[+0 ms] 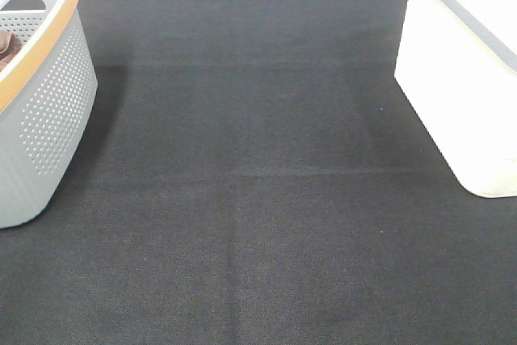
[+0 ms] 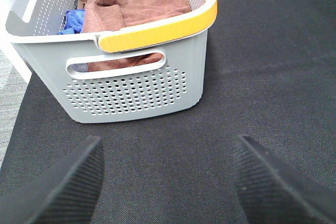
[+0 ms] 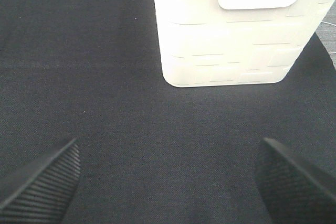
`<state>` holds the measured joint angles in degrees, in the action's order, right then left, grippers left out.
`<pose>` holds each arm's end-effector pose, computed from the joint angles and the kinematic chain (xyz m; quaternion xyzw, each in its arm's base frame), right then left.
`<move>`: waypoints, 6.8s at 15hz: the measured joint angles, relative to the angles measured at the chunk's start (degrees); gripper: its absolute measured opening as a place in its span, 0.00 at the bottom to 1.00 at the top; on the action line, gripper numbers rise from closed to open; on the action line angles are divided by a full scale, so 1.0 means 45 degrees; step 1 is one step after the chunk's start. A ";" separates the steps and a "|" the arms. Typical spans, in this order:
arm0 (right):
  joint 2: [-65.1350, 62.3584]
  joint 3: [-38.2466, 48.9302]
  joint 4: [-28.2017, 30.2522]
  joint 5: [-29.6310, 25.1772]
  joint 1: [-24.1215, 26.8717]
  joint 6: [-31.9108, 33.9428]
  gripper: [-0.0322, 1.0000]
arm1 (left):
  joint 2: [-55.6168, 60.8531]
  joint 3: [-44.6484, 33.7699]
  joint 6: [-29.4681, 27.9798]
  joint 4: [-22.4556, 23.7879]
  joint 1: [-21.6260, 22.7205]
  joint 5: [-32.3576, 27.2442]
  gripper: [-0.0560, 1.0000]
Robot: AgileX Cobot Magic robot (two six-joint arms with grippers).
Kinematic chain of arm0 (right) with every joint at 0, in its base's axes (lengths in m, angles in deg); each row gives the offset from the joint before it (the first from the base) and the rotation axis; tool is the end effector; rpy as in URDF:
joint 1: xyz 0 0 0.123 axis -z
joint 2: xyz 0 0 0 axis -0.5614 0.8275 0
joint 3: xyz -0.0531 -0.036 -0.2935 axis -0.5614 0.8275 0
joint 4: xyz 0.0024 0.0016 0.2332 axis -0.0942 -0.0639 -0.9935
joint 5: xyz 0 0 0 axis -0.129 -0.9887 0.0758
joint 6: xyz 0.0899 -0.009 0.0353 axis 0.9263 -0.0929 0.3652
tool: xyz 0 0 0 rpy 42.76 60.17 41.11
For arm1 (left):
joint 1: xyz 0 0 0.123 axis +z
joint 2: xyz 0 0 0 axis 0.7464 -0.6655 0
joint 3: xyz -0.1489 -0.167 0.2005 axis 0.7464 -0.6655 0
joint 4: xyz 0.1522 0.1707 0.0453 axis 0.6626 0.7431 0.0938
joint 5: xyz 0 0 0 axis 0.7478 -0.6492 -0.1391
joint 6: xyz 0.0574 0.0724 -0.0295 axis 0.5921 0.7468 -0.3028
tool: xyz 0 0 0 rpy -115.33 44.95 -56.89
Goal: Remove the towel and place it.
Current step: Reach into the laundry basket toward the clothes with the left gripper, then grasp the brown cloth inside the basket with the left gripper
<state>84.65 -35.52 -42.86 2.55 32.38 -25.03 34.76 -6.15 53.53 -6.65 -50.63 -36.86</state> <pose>-0.0335 0.0006 0.2662 -0.0069 0.8514 0.0218 0.5240 -0.0319 0.0033 0.2667 0.0390 0.8476 0.0150 0.5291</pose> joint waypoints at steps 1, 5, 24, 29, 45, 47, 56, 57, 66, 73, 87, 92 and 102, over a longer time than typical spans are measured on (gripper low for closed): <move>0.0000 0.0000 0.0000 0.0000 0.0000 0.0000 0.85 | 0.0000 0.0000 0.0000 0.0000 0.0000 0.0000 0.68; 0.0000 0.0000 0.0000 0.0000 0.0000 0.0000 0.85 | 0.0000 0.0000 0.0000 0.0000 0.0000 0.0000 0.68; 0.0000 0.0000 0.0000 0.0000 0.0000 0.0000 0.85 | 0.0000 0.0000 0.0000 0.0000 0.0000 0.0000 0.68; 0.0000 0.0000 0.0000 0.0000 0.0000 0.0000 0.85 | 0.0000 0.0000 0.0000 0.0000 0.0000 0.0000 0.68; 0.0000 0.0000 0.0000 0.0000 0.0000 0.0000 0.85 | 0.0000 0.0000 0.0000 -0.0013 0.0000 0.0000 0.68; 0.0000 0.0000 0.0000 0.0000 0.0000 0.0000 0.85 | 0.0000 0.0000 0.0000 -0.0013 0.0000 0.0000 0.68; 0.0000 0.0000 0.0000 0.0000 0.0000 0.0000 0.85 | -0.0357 0.0280 0.0000 0.0420 0.0000 0.1808 0.68; 0.0000 0.0000 0.0000 0.0000 0.0000 0.0000 0.85 | -0.0879 0.0318 0.0000 0.0840 0.0000 0.3069 0.68; 0.0000 0.0000 0.0000 0.0000 0.0000 0.0000 0.85 | -1.0593 0.4240 -0.4418 0.5704 0.0000 0.5348 0.68; 0.0000 0.0000 0.0000 0.0000 0.0000 0.0000 0.85 | -1.6221 0.8887 -0.4915 0.6010 0.0000 0.1770 0.68; 0.0000 0.0000 0.0000 0.0000 0.0000 0.0000 0.85 | -2.4357 1.5725 -0.0840 0.2801 0.1350 -0.0293 0.68; 0.0000 0.0000 0.0000 0.0000 0.0000 0.0000 0.85 | -2.5681 1.6234 0.0267 0.2203 0.1884 0.0547 0.68; 0.0025 0.0025 0.0000 0.0000 0.0000 0.0000 0.85 | -2.7858 1.6985 0.0726 0.2203 0.1884 0.1133 0.59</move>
<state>84.77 -35.40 -42.86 2.55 32.38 -25.03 -90.61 70.28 56.80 3.26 -42.15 -31.76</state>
